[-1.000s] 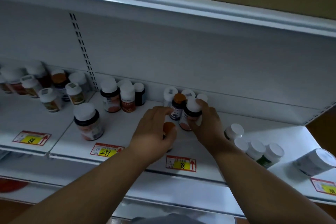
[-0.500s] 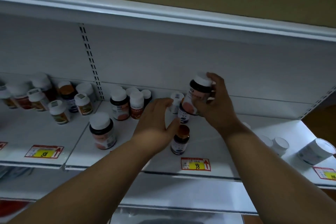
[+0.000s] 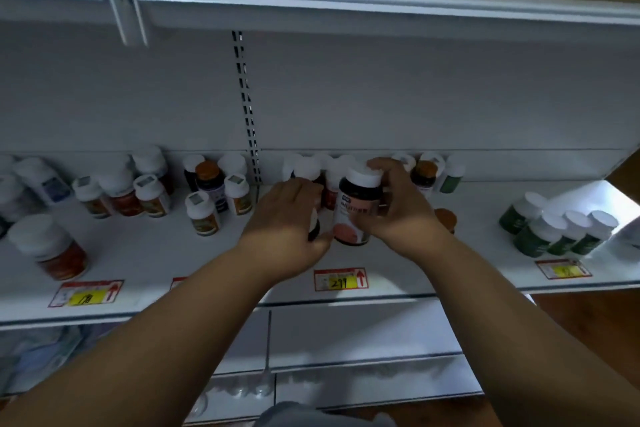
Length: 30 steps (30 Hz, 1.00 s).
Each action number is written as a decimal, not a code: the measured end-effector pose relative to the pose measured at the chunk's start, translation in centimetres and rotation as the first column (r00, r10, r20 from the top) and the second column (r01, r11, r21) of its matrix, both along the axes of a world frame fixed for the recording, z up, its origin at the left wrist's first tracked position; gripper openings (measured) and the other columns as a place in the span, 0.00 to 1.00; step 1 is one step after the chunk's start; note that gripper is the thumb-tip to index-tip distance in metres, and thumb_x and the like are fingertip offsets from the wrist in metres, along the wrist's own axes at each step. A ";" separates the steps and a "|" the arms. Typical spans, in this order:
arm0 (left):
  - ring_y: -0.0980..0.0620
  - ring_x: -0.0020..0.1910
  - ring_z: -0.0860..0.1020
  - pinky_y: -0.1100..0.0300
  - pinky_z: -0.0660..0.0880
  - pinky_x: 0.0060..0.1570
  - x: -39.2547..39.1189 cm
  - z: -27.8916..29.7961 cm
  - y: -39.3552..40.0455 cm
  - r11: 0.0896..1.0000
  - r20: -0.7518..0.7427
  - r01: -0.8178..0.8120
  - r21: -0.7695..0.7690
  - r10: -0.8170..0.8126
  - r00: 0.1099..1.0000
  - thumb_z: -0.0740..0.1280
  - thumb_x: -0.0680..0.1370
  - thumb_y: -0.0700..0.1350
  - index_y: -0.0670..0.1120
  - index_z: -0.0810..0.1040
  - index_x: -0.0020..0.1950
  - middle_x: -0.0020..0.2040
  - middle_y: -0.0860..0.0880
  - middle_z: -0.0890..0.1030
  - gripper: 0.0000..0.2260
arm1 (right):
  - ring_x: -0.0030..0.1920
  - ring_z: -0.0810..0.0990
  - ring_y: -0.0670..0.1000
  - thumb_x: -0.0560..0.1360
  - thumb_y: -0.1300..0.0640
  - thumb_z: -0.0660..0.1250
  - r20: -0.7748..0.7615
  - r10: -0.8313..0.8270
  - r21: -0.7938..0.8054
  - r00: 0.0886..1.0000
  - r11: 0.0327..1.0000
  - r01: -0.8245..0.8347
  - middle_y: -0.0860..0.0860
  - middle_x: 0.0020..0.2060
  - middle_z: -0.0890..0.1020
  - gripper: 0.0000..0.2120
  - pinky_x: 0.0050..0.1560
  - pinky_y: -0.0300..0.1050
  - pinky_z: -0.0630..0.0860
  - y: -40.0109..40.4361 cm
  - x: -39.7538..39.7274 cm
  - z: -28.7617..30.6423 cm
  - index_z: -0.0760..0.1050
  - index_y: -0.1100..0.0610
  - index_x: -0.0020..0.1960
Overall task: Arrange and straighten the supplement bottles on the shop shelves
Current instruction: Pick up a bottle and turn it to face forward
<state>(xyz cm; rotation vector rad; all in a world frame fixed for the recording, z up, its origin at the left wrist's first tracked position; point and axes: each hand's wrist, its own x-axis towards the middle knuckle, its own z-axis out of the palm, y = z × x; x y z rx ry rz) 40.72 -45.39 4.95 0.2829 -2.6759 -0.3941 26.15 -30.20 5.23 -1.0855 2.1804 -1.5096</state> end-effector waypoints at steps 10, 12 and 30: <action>0.42 0.63 0.68 0.50 0.68 0.59 -1.1 -3.2 -3.0 0.998 0.364 0.059 -0.024 -0.046 0.930 0.68 0.74 0.53 0.52 0.55 0.76 0.70 0.46 0.63 0.35 | 0.51 0.75 0.47 0.67 0.63 0.75 -0.076 0.020 0.171 0.997 0.985 -0.007 0.47 0.58 0.75 0.30 0.44 0.21 0.66 -2.2 2.3 -4.8 0.64 0.45 0.61; 0.42 0.63 0.67 0.52 0.67 0.58 -1.0 -3.3 -3.1 0.998 0.348 0.054 -0.016 -0.045 0.936 0.68 0.74 0.53 0.52 0.54 0.76 0.70 0.46 0.63 0.35 | 0.50 0.74 0.44 0.67 0.64 0.74 -0.086 0.014 0.151 0.996 0.989 -0.001 0.46 0.57 0.74 0.30 0.45 0.21 0.66 -2.2 2.3 -5.0 0.64 0.44 0.60; 0.42 0.63 0.69 0.49 0.66 0.62 -1.5 -1.1 -1.4 0.997 0.114 -0.022 -0.068 0.029 0.993 0.67 0.71 0.63 0.47 0.65 0.72 0.66 0.46 0.71 0.34 | 0.53 0.75 0.50 0.77 0.51 0.63 -0.399 -0.301 -0.048 0.866 0.950 0.308 0.47 0.53 0.73 0.12 0.53 0.45 0.72 -0.9 -3.1 -1.7 0.73 0.52 0.59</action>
